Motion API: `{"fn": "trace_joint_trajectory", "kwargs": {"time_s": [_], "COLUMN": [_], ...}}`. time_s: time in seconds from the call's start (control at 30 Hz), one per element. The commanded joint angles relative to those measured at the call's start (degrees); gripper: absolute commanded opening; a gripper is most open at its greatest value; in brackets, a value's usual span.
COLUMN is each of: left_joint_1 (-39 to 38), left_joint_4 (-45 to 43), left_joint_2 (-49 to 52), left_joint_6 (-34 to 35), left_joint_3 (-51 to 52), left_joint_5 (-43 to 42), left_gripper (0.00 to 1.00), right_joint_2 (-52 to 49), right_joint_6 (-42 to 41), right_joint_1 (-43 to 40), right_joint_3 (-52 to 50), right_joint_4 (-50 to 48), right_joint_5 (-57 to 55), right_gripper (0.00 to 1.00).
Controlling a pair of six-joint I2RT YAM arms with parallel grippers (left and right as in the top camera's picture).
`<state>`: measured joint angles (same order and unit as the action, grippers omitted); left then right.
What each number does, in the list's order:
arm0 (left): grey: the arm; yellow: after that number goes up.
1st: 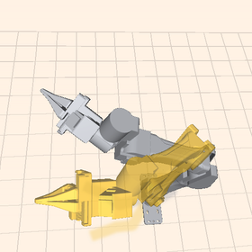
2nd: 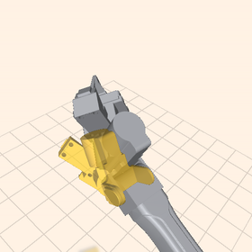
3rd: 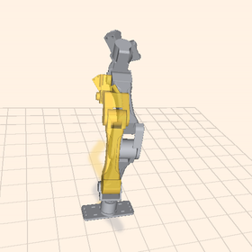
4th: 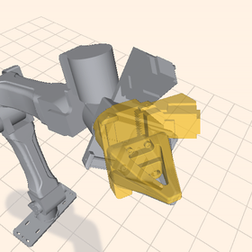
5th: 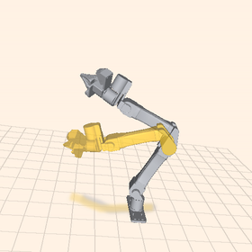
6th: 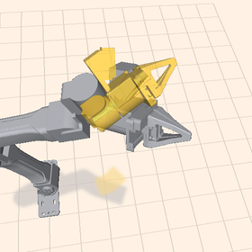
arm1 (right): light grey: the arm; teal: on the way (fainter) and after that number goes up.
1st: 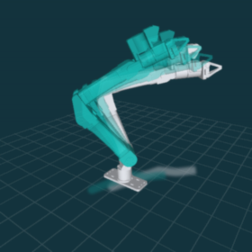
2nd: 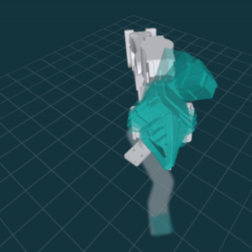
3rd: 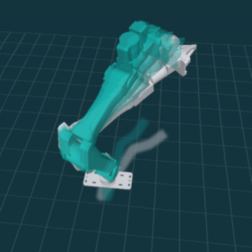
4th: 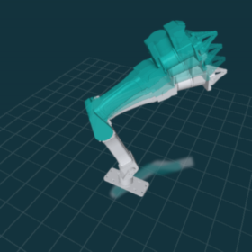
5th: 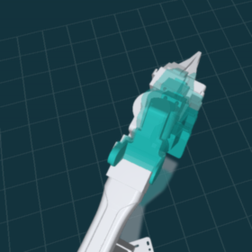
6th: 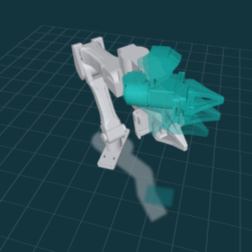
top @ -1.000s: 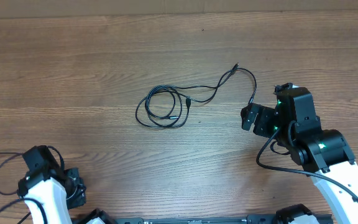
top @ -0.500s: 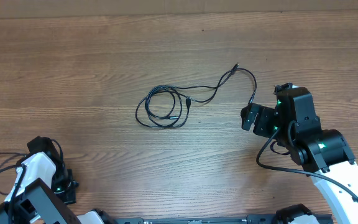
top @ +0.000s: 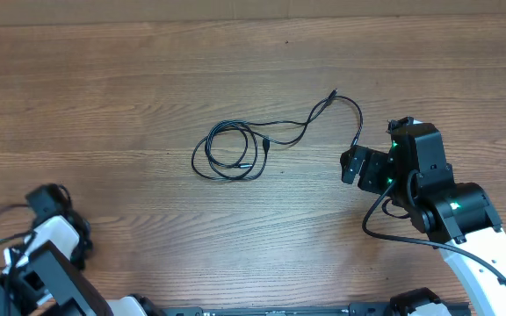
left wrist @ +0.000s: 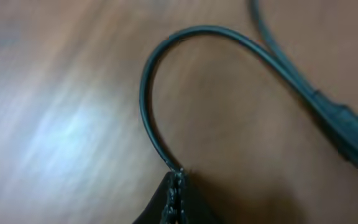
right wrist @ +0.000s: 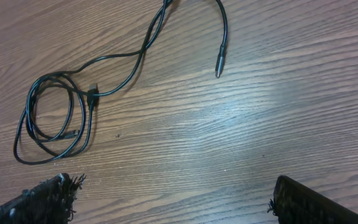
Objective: Untangle cables
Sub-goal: 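Move the left gripper with the cable to the lower-left corner, then reach the left gripper rightward to the cable bundle center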
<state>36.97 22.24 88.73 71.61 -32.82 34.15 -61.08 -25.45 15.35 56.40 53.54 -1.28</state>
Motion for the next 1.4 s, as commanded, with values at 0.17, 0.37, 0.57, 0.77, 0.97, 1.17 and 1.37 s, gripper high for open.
{"fn": "trace_joint_trajectory", "kwargs": {"time_s": [0.17,0.37,0.57,0.77,0.97,1.17,1.37], "left_joint_1": [1.51,1.90,1.90,1.90,1.90,1.90,1.90], "left_joint_4": [-6.47,-9.18,5.86,17.18,25.94,31.91,51.76], "left_joint_2": [3.52,3.52,1.99,-4.02,-20.17,-31.36,-33.40], "left_joint_6": [-7.82,-16.65,-21.09,-28.76,-32.22,-34.16,-34.18], "left_joint_3": [-2.95,-5.86,-17.16,-28.52,-33.33,-33.31,-33.27], "left_joint_5": [-12.17,-14.36,-30.97,-41.83,-49.18,-60.24,-63.36], "left_gripper": [0.04,0.05,0.04,0.05,0.32,0.79,1.00], "right_joint_2": [0.13,0.13,0.13,0.13,0.13,0.13,0.13], "right_joint_6": [0.15,0.17,0.15,0.17,0.17,0.15,0.17], "right_joint_1": [-0.26,-0.26,-0.26,-0.26,-0.26,-0.26,-0.26], "right_joint_3": [0.55,0.55,0.55,0.55,0.55,0.55,0.55], "right_joint_4": [-0.26,-0.26,-0.26,-0.26,-0.26,-0.26,-0.26], "right_joint_5": [0.09,0.09,0.09,0.07,0.09,0.07,0.07], "right_gripper": [1.00,1.00,1.00,1.00,1.00,1.00,1.00]}}
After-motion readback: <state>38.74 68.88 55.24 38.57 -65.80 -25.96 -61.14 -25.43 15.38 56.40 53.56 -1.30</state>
